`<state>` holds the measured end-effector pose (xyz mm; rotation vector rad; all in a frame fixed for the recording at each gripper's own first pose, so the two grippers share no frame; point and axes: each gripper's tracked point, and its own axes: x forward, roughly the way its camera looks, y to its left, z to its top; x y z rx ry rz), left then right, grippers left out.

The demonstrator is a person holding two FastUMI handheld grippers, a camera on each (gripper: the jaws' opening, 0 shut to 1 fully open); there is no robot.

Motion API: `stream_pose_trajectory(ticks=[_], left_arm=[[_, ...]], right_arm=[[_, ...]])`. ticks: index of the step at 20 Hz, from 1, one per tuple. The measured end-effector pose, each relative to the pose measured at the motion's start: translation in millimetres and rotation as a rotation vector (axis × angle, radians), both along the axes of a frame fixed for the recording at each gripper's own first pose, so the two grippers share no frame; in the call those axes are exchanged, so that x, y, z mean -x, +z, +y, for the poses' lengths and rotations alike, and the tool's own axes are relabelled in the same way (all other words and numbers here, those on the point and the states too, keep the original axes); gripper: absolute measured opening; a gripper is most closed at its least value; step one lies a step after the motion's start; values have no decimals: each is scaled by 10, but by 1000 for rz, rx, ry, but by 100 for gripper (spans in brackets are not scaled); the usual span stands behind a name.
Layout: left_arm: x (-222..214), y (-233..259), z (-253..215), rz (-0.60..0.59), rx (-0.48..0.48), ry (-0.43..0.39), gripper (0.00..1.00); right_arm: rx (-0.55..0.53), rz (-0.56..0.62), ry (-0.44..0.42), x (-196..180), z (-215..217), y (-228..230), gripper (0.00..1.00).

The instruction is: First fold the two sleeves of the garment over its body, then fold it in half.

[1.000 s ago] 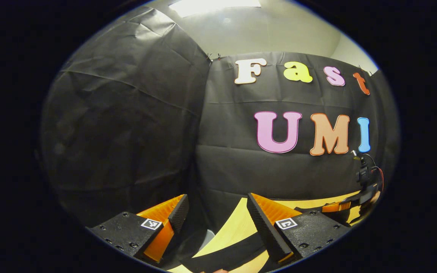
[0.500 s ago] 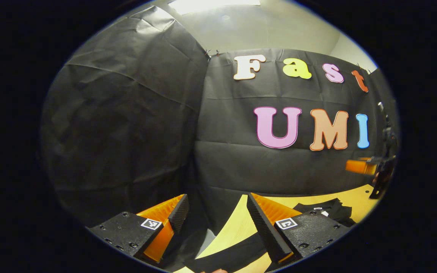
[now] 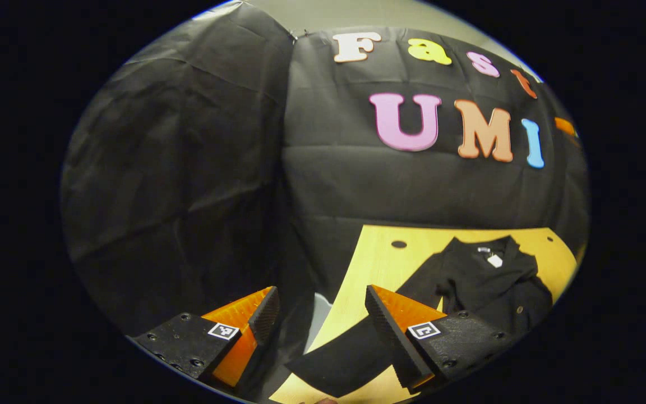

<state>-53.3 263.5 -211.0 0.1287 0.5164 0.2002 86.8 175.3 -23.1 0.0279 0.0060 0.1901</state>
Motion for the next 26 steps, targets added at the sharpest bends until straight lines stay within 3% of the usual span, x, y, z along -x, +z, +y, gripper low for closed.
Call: stream_pose_trajectory(ticks=[2, 3, 5, 6, 8, 9, 10, 16, 21, 26], left_arm=[[147, -326, 43, 89, 15, 8, 94], [181, -448, 54, 114, 15, 13, 94], [217, -628, 95, 149, 20, 15, 94], [264, -720, 103, 169, 26, 14, 94], [337, -917, 165, 217, 38, 19, 94], [364, -1017, 186, 245, 42, 27, 94], [406, -1126, 213, 275, 47, 33, 94], [585, -1563, 201, 406, 76, 5, 95], [547, -1591, 223, 368, 140, 20, 94], [566, -1602, 261, 396, 210, 42, 83]], right_arm=[[21, -9, -31, 49, -97, 25, 94], [28, -6, -40, 77, -126, 22, 99], [28, 11, -44, 127, -121, -8, 94], [24, 6, -42, 149, -104, 18, 99], [38, -9, -58, 166, -125, 58, 94], [44, -13, -61, 175, -123, 72, 99], [45, -11, -62, 171, -102, 79, 94], [-2, 12, -91, 160, -124, 134, 95], [36, 26, -104, 181, -111, 184, 95], [68, 19, -99, 218, -47, 284, 97]])
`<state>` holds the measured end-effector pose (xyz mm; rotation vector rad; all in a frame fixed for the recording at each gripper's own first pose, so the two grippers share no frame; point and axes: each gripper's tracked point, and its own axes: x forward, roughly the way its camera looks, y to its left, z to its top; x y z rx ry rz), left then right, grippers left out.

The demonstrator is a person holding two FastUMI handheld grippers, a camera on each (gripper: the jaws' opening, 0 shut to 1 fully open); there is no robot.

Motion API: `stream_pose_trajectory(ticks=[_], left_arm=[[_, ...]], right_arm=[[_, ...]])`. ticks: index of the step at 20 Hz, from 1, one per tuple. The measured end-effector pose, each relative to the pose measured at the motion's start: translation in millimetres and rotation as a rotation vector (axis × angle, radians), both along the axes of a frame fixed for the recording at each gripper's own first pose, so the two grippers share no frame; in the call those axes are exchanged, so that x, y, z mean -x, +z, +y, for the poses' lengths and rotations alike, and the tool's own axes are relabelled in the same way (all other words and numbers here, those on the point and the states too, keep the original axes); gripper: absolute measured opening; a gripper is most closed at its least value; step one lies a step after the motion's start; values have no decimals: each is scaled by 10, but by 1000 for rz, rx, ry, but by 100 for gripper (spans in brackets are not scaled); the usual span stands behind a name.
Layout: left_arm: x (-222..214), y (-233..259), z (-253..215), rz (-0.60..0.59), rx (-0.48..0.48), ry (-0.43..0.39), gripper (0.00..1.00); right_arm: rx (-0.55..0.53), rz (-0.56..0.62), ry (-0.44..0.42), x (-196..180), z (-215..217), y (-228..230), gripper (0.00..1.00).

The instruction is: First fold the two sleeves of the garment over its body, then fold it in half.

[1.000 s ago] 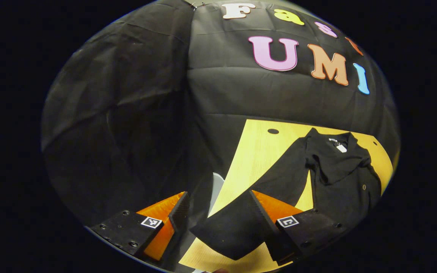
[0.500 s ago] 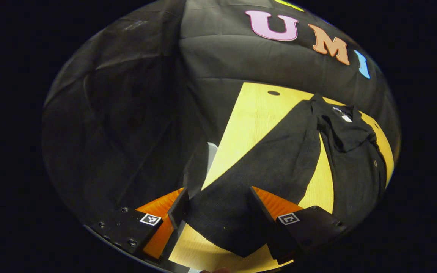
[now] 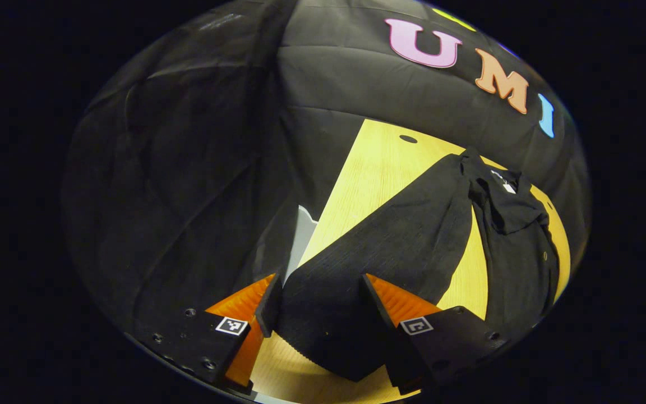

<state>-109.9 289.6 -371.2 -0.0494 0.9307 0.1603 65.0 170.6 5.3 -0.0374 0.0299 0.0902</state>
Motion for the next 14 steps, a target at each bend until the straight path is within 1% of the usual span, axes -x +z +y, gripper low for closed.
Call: stream_pose_trajectory(ticks=[1, 3, 4, 5, 6, 7, 8, 10, 12, 13, 14], left_arm=[[-19, 23, 26, -4, -15, 1, 83], [-57, 16, 77, -11, -35, 8, 70], [-74, 40, 94, -15, -50, 13, 61], [-96, 49, 134, -15, -90, 12, 58], [-130, 62, 216, -16, -150, 17, 39], [-164, -20, 209, 1, -154, 30, 19], [-157, 82, 191, -3, -166, 20, 0], [-221, 182, 76, -20, -160, 3, 0], [-341, 343, 23, -65, -175, -8, 0], [-419, 447, -21, -88, -181, -8, 0], [-475, 545, -69, -101, -178, -10, 0]], right_arm=[[8, 1, 2, 4, 4, 8, 99], [30, 1, 9, 6, 8, 20, 96], [44, -2, 12, -6, -2, 14, 96], [56, -5, 14, -34, -8, 23, 99], [64, -8, 17, -58, -13, 15, 99], [68, -7, 23, -87, -17, 6, 99], [71, -3, 34, -108, -23, -18, 99], [82, -6, 41, -133, -77, -29, 98], [86, -7, 45, -170, -143, -54, 98], [82, -5, 48, -183, -171, -76, 95], [78, -3, 50, -201, -204, -102, 96]])
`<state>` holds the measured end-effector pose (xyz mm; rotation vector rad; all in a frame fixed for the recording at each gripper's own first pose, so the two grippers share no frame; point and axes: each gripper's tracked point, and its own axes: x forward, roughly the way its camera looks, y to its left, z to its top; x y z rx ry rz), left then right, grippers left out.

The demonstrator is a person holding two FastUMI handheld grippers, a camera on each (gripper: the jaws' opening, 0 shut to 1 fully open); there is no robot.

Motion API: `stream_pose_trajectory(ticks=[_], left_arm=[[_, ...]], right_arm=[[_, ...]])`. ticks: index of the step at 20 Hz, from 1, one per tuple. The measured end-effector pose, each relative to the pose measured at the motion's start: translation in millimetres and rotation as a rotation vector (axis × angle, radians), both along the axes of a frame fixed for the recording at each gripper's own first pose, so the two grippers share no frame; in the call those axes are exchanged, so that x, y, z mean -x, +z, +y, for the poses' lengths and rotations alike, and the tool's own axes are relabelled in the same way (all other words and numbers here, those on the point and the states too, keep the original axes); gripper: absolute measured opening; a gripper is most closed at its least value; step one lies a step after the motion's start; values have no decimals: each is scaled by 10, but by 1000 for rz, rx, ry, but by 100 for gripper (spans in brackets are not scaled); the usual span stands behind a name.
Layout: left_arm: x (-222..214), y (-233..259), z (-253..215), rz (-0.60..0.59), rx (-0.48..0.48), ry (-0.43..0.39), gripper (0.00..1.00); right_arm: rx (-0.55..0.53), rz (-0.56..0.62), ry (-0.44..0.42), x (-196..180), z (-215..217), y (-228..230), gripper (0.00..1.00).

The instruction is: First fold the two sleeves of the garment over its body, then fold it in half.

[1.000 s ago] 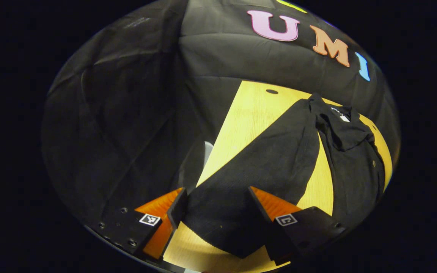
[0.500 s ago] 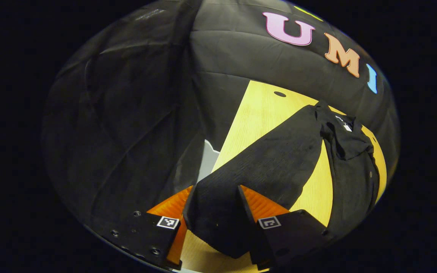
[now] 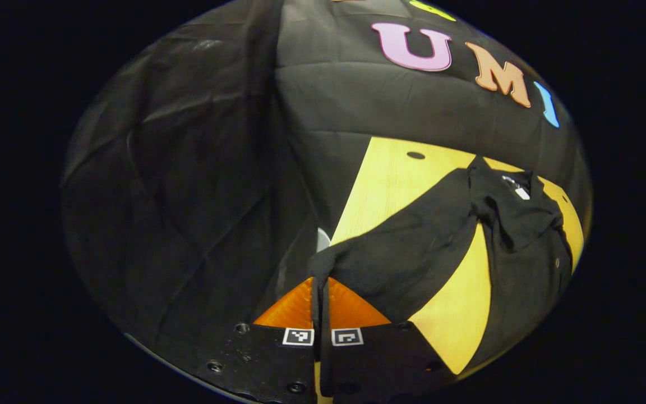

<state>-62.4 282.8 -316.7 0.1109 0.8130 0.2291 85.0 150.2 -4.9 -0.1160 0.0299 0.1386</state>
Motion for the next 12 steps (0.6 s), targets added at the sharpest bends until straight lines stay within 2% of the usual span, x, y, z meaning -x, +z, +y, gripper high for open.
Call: stream_pose_trajectory(ticks=[2, 6, 7, 12], left_arm=[[-169, 228, -116, -35, -8, -16, 0], [-476, 707, -361, -109, -9, -74, 0], [-542, 820, -425, -124, -8, -87, 0], [-986, 1259, -1066, -211, -9, -192, 0]], right_arm=[[-7, 5, 0, -21, -68, -50, 99], [-31, 6, -6, -66, -247, -102, 96], [-35, 4, -13, -56, -307, -101, 98], [-61, 4, -46, -17, -647, -166, 98]])
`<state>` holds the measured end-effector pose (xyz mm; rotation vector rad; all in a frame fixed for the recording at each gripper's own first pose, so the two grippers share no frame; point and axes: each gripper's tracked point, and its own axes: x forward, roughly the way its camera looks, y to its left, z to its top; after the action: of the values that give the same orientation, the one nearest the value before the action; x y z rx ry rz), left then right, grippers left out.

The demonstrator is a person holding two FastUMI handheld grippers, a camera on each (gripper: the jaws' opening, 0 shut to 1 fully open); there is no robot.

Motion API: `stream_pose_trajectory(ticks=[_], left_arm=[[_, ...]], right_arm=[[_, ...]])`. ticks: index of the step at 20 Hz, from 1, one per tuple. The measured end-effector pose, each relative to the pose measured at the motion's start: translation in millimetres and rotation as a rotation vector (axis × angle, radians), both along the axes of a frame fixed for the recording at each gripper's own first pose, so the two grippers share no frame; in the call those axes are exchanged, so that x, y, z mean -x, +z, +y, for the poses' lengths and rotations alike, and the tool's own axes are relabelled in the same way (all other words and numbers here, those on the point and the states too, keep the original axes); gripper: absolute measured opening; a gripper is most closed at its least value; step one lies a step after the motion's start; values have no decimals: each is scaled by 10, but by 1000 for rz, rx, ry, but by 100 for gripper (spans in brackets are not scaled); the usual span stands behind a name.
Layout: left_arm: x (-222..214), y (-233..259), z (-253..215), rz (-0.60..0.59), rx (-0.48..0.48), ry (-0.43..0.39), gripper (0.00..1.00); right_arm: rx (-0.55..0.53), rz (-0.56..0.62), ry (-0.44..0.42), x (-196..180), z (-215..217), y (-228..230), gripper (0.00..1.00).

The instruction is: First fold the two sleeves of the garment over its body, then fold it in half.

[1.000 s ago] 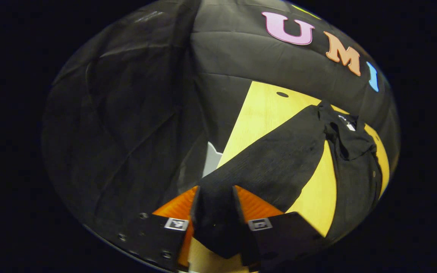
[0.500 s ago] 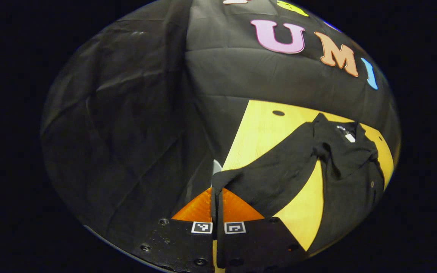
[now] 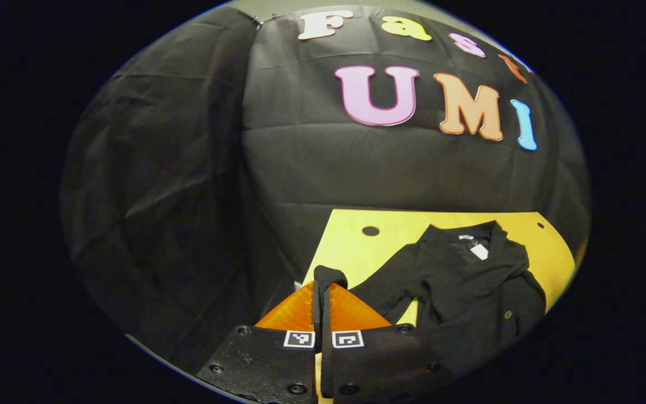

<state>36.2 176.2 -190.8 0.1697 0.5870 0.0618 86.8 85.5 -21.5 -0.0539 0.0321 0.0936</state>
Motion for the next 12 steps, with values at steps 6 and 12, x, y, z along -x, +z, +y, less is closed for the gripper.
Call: stream_pose_trajectory(ticks=[6, 12], left_arm=[[-405, 195, -766, -52, 26, -122, 0], [-720, 166, -1688, -59, 38, -289, 0]], right_arm=[[-26, 8, -71, 103, -546, -90, 98], [-36, 16, -157, 235, -1154, -156, 98]])
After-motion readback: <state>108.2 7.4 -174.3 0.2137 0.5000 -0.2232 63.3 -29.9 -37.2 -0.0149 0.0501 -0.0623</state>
